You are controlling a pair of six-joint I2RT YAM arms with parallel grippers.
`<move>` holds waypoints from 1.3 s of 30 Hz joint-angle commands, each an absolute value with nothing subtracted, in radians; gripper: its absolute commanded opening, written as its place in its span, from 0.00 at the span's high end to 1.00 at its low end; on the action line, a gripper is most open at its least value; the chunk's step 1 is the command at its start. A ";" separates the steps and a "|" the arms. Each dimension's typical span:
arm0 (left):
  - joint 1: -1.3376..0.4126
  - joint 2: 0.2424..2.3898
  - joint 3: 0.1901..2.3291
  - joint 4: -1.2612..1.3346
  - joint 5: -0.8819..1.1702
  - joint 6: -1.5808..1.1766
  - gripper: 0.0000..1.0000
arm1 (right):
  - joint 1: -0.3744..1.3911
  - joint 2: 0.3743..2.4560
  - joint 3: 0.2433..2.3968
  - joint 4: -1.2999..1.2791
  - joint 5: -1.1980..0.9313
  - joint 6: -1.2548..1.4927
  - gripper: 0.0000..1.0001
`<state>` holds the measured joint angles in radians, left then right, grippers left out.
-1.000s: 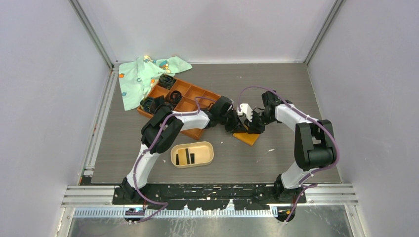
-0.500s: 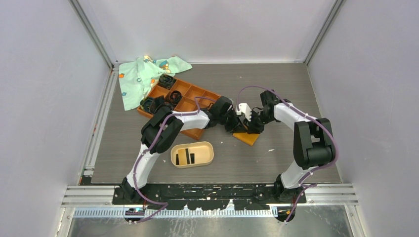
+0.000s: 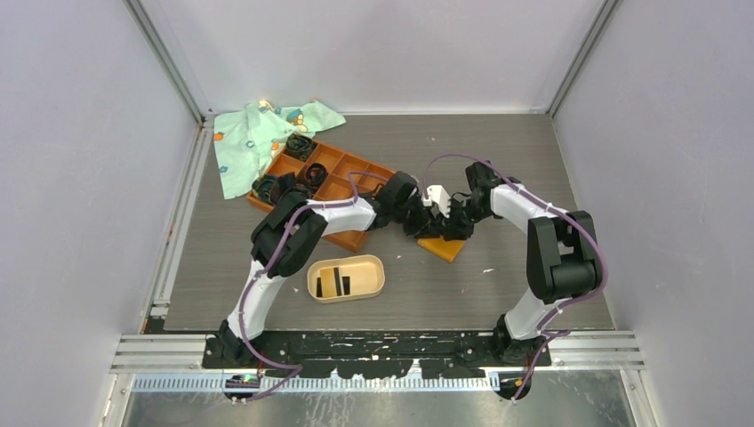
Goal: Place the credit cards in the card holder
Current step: Close the card holder at the center of the board.
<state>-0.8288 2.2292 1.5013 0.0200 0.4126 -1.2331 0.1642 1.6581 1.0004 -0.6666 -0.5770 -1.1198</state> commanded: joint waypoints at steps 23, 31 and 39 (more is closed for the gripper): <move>-0.780 2.108 1.426 -0.176 0.313 -1.117 0.94 | 0.215 1.762 1.084 -0.733 -0.482 -1.120 0.77; -0.775 2.120 1.404 -0.184 0.324 -1.118 0.96 | 0.241 1.793 1.107 -0.767 -0.444 -1.117 0.78; -0.773 2.120 1.400 -0.179 0.329 -1.118 0.97 | 0.269 1.833 1.135 -0.790 -0.399 -1.095 0.79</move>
